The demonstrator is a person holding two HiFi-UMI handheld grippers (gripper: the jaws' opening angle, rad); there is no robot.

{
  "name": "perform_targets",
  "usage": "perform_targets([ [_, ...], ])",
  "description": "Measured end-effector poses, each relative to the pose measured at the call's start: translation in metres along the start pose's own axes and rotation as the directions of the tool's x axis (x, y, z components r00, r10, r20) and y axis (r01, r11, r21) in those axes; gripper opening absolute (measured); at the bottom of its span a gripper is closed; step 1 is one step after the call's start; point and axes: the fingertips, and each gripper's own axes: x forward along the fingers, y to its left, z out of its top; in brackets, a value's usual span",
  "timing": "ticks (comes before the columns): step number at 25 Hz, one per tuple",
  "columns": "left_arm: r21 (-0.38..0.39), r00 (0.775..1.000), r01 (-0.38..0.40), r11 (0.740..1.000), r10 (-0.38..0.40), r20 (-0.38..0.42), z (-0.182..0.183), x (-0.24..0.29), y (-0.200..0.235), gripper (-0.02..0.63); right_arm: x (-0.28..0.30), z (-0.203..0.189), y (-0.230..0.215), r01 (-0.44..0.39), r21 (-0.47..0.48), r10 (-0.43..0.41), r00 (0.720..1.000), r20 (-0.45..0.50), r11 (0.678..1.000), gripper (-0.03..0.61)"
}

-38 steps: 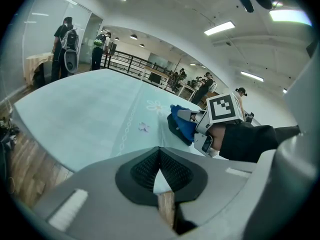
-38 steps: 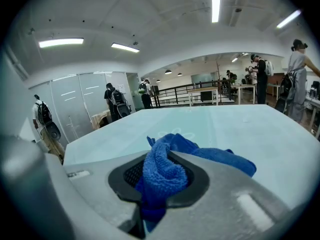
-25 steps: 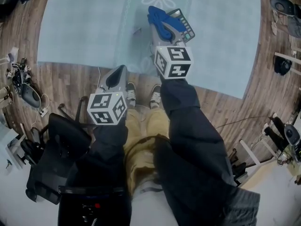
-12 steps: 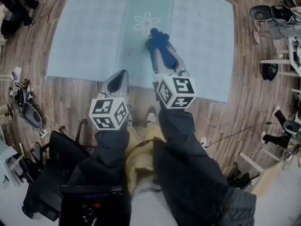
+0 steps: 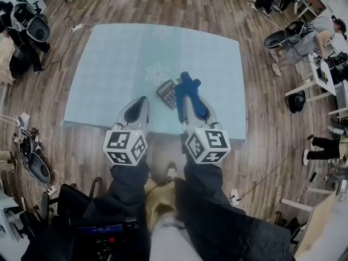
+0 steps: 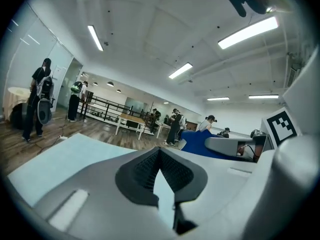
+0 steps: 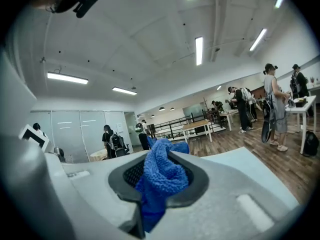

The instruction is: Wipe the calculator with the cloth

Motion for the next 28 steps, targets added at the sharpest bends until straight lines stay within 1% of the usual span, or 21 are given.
perform_targets([
  [3, 0.027, 0.999, 0.034, 0.999, -0.035, 0.039, 0.029, -0.005, -0.020, -0.002, -0.016, 0.031, 0.006, -0.004, -0.020, 0.005, 0.999, 0.042, 1.000, 0.057],
  [5, 0.050, 0.994, 0.048, 0.998, -0.052, 0.092, 0.049, -0.008, -0.030, -0.002, -0.023, 0.049, 0.011, -0.013, -0.041, 0.016, 0.997, 0.081, 0.999, 0.057],
  [7, 0.082, 0.987, 0.037, 0.996, -0.049, 0.150, 0.067, -0.016, -0.036, -0.002, -0.030, 0.063, 0.019, -0.025, -0.061, 0.032, 0.993, 0.117, 0.998, 0.057],
  [8, 0.097, 0.985, 0.031, 0.995, -0.047, 0.164, 0.073, -0.020, -0.038, -0.002, -0.034, 0.069, 0.024, -0.030, -0.072, 0.039, 0.991, 0.130, 0.997, 0.055],
  [13, 0.120, 0.985, 0.037, 0.992, -0.057, 0.162, 0.088, -0.033, -0.045, -0.002, -0.055, 0.092, 0.044, -0.038, -0.125, 0.060, 0.983, 0.175, 0.991, 0.057],
  [19, 0.152, 0.982, 0.059, 0.987, -0.085, 0.168, 0.110, -0.039, -0.056, -0.002, -0.070, 0.108, 0.057, -0.032, -0.153, 0.064, 0.976, 0.207, 0.988, 0.057],
  [28, 0.171, 0.975, 0.092, 0.981, -0.123, 0.184, 0.114, -0.044, -0.064, -0.002, -0.080, 0.115, 0.063, -0.017, -0.184, 0.062, 0.968, 0.243, 0.983, 0.058],
])
